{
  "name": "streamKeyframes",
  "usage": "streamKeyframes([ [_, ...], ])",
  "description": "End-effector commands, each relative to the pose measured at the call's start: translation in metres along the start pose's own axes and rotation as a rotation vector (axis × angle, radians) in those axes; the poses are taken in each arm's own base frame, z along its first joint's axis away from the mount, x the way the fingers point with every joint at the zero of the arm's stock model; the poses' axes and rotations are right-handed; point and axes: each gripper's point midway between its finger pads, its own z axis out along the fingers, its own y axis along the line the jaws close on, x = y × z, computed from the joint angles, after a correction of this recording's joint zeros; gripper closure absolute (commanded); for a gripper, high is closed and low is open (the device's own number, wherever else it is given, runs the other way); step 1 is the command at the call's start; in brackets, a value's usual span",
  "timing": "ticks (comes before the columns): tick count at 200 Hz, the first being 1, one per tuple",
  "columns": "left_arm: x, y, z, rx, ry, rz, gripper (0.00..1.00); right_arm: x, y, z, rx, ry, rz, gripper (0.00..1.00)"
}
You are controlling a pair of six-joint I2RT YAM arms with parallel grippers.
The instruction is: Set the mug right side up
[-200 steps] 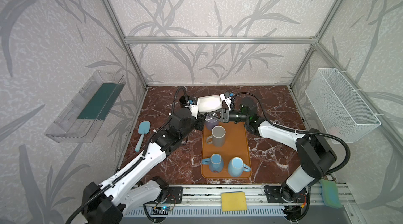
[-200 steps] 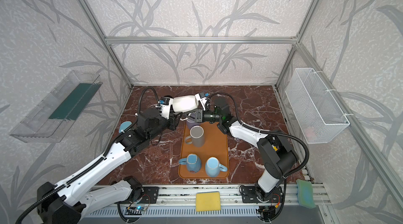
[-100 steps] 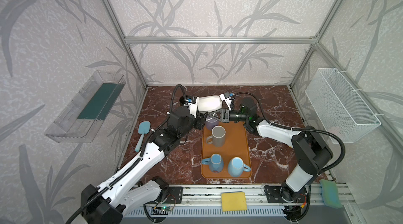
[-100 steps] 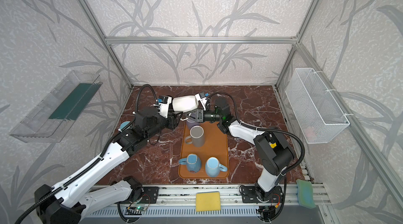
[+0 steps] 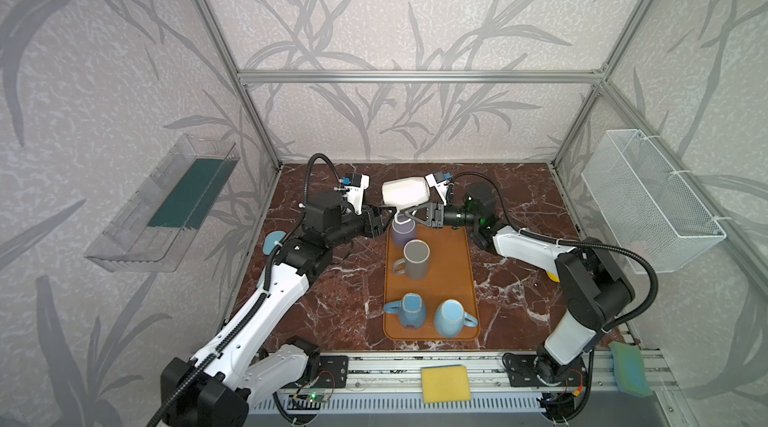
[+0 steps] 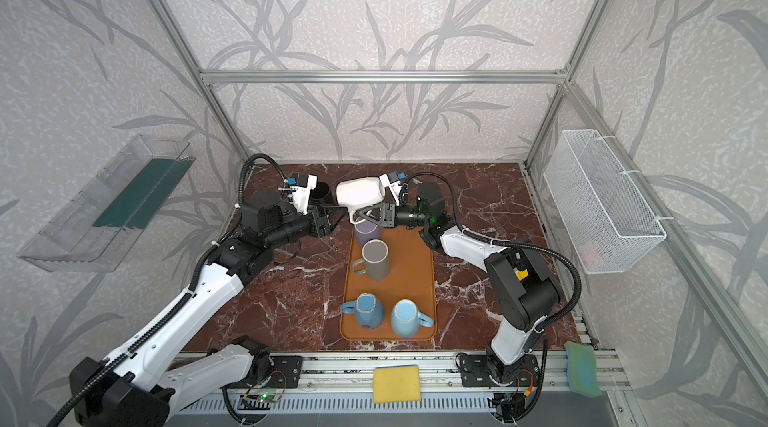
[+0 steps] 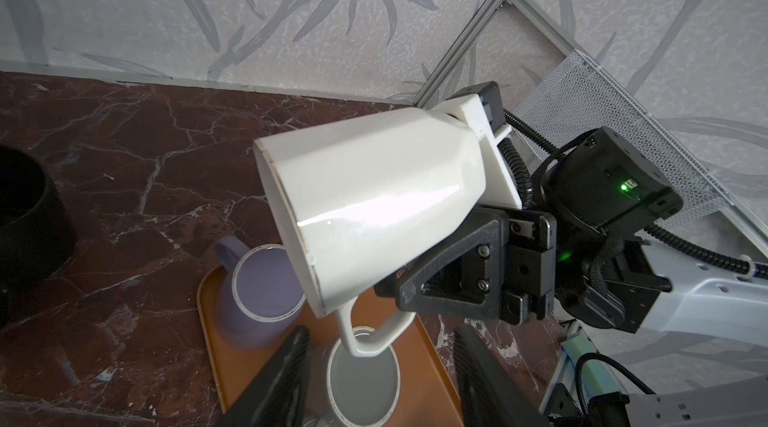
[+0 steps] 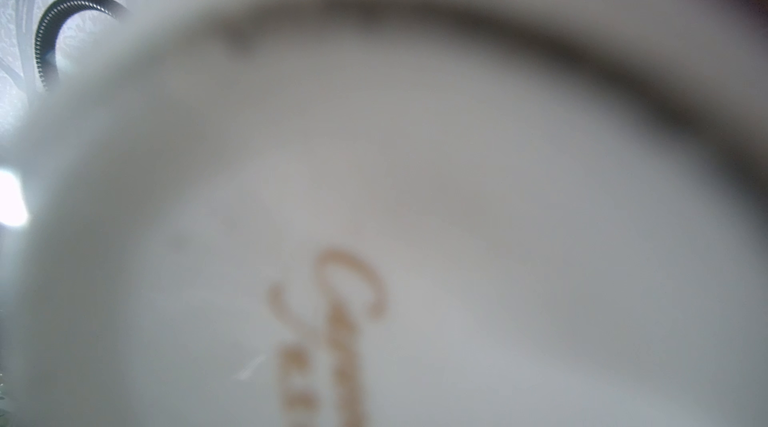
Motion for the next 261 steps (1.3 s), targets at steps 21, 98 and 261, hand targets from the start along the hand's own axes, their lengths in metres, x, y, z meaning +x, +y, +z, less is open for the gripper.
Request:
streamKeyframes([
  [21,-0.001,-0.008,0.003,0.065,0.015,-0.029,0.43,-0.04,0.043,-0.006,-0.104,-0.072,-0.184,1.0],
  [98,0.003,-0.001,0.007,0.049,0.035,-0.051,0.43,-0.041,0.043,-0.004,-0.144,-0.069,-0.181,1.0],
  [261,-0.009,-0.02,0.03,0.238,-0.01,-0.103,0.43,-0.038,0.063,-0.007,-0.276,-0.051,-0.196,1.0],
])
